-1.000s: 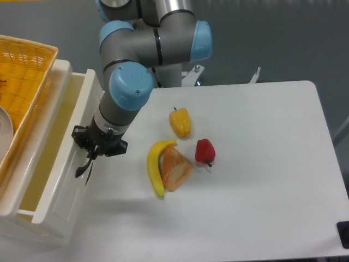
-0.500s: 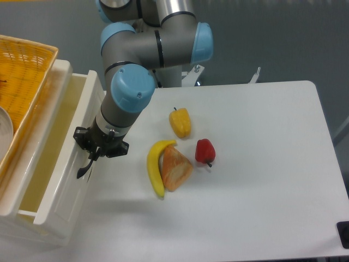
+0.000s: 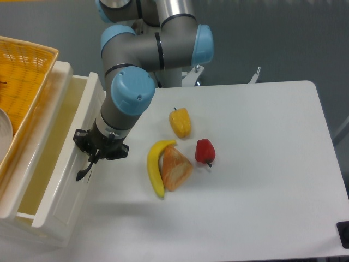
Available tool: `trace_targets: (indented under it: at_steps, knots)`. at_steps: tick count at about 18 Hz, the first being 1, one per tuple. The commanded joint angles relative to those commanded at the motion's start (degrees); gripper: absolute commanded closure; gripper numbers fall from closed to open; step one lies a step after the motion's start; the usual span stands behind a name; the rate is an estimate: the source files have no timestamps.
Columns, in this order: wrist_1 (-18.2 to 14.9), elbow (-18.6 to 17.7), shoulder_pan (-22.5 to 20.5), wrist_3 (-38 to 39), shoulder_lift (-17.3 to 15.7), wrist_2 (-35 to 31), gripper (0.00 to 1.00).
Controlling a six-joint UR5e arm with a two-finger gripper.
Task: Slide the top white drawer open
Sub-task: 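Pull the handle outward, sliding the upper drawer open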
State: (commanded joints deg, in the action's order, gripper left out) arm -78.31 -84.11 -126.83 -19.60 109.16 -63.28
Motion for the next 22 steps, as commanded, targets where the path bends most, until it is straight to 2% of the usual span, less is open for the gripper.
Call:
trace_targets:
  at_steps: [22]
  knots:
    - [-0.09,-0.44,-3.51,-2.02,-0.26,0.00,0.84]
